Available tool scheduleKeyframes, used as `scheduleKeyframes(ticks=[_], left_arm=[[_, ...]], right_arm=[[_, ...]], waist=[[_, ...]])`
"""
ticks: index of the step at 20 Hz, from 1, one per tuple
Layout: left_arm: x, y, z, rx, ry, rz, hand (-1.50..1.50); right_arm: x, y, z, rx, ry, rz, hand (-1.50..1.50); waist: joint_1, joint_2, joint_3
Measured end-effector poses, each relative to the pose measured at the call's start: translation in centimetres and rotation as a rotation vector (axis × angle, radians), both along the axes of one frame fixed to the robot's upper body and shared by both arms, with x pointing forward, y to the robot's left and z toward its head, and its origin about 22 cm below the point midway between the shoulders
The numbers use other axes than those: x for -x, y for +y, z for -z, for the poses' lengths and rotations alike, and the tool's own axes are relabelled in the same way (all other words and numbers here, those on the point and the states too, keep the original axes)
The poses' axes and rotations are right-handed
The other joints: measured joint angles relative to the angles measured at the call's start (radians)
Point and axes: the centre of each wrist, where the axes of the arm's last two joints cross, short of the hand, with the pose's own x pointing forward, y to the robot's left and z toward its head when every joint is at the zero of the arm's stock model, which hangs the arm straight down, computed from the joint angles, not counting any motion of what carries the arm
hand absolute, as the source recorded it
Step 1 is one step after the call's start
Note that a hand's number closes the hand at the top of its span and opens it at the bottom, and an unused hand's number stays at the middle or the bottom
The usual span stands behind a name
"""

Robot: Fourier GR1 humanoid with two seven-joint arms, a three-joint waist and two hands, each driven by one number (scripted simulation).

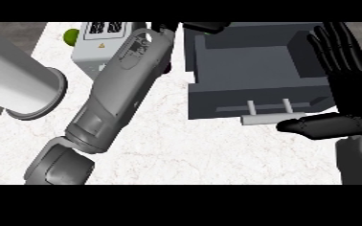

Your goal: Pick up the cup, place it into the drawer and close the drawer

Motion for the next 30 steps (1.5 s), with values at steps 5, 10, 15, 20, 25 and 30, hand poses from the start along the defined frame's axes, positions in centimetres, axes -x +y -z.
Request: scheduleKeyframes(ticks=[5, 10, 15, 20, 25, 30], left_arm=[[-0.2, -1.0, 1.0, -0.091, 0.078, -0.038, 1.5], [-0.2, -0.9, 2.9, -0.195, 0.167, -0.01, 1.5], [0.0, -0.8, 4.2, -0.264, 0.208, 0.024, -1.5], [0.2, -0.5, 5.2, -0.217, 0.22, 0.032, -1.5], [0.4, -0.5, 5.2, -0.08, 0.197, 0.067, -1.5], [0.5, -0.6, 4.6, 0.063, 0.127, 0.086, -1.5]], right_arm=[[-0.4, 0.3, -0.7, 0.001, -0.017, -0.026, -1.5], [-1.1, 1.2, -1.3, 0.005, -0.028, -0.064, -1.5], [-1.5, 2.0, -1.7, 0.008, -0.035, -0.098, -1.5], [-1.8, 3.1, -2.1, -0.002, -0.052, -0.179, -1.5], [-1.8, 4.9, -1.9, -0.002, -0.04, -0.381, 1.5], [-1.8, 6.1, -1.5, 0.077, 0.024, -0.58, 1.5]], waist=[[-0.039, 0.009, 0.001], [-0.078, 0.021, 0.001], [-0.114, 0.029, 0.001], [-0.144, 0.039, 0.001], [-0.158, 0.043, 0.0], [-0.143, 0.038, -0.001]])
